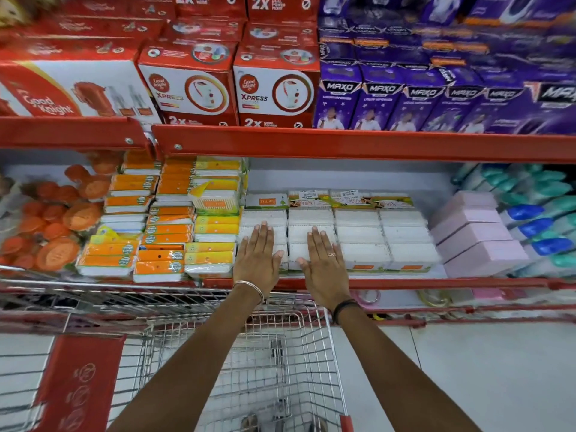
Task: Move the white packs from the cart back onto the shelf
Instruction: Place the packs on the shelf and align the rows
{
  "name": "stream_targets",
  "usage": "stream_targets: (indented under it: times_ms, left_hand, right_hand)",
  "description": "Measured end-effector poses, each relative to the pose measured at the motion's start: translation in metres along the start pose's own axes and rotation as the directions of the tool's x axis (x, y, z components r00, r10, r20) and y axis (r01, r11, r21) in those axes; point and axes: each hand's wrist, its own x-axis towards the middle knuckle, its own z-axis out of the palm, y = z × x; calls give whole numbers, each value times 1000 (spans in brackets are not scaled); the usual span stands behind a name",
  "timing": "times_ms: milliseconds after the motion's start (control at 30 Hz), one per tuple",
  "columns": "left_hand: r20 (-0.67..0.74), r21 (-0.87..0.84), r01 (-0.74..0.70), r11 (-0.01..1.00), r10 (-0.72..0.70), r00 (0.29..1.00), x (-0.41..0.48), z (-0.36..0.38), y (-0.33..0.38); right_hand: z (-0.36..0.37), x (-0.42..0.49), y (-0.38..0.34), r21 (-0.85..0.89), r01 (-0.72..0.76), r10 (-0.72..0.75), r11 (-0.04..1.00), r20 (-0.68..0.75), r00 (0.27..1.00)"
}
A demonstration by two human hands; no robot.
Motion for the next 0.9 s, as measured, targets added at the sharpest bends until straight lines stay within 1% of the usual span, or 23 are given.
stream_targets:
  times_ms: [67, 133, 233, 300, 367, 467, 533, 600, 767, 900]
  left_hand:
    - [3, -36, 11, 999, -11, 1000, -3, -3, 5]
    - [-16, -85, -46, 995, 45, 999, -8, -7, 19]
    - [-20, -125, -170, 977, 169, 985, -9, -7, 52]
    - [5, -104, -208, 973, 209, 978, -6, -3, 74]
    - [11, -77, -233, 970, 234, 972, 1, 1, 94]
    - [9, -77, -218, 973, 219, 976, 12, 8, 117]
    - [7, -36, -187, 982, 187, 982, 15, 14, 125]
    - [-11, 12, -169, 986, 169, 986, 16, 21, 129]
    - [-43, 32, -144, 989, 146, 988, 16, 28, 131]
    - [-5, 69, -144, 987, 145, 989, 15, 25, 133]
  right_hand:
    - [-9, -3, 3, 98, 22, -22, 995, 2, 1000]
    - [-21, -13, 20, 158, 0, 11, 988, -66, 998]
    - [-37, -25, 66, 143, -111, 135, 984, -175, 975]
    - [-46, -30, 99, 114, -194, 212, 974, -185, 960]
    - [-53, -32, 125, 53, -235, 240, 971, -157, 958]
    - [-56, -28, 146, -19, -194, 192, 981, -84, 978]
    - [-52, -24, 148, -58, -156, 152, 986, -57, 987]
    - [-47, -22, 147, -55, -166, 163, 985, -64, 985]
    - [-42, -21, 148, -37, -168, 165, 985, -71, 984]
    - [-42, -21, 149, -36, -164, 161, 986, -81, 984]
